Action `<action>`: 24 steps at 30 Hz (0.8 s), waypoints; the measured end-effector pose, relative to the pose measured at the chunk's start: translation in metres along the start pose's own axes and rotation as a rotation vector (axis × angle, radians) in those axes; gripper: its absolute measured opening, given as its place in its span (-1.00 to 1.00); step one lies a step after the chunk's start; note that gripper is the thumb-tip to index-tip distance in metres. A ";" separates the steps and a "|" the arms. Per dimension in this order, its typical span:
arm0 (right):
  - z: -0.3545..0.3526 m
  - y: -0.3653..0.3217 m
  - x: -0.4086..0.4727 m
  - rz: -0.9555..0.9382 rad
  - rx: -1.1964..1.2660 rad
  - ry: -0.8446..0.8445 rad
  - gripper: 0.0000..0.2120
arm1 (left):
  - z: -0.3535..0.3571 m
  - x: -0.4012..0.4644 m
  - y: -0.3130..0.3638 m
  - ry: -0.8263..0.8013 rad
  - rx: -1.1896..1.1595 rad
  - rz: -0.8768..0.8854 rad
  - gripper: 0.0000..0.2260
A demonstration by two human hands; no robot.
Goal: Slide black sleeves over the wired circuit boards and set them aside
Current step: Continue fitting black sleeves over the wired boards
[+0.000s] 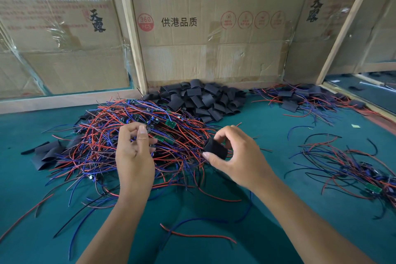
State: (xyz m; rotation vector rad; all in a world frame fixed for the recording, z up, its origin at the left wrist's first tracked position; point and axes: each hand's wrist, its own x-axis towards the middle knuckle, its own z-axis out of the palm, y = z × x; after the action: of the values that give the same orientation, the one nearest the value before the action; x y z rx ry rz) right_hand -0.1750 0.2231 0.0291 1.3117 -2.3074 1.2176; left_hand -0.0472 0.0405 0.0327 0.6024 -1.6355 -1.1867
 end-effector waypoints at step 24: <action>-0.001 0.009 0.002 0.073 0.029 -0.207 -0.70 | -0.008 0.007 0.013 0.038 -0.583 -0.117 -0.80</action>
State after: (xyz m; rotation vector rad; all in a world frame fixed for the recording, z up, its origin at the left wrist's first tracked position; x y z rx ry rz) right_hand -0.1830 0.2254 0.0261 1.4370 -2.5095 1.1913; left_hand -0.0409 0.0367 0.0479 0.3433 -1.1484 -1.6379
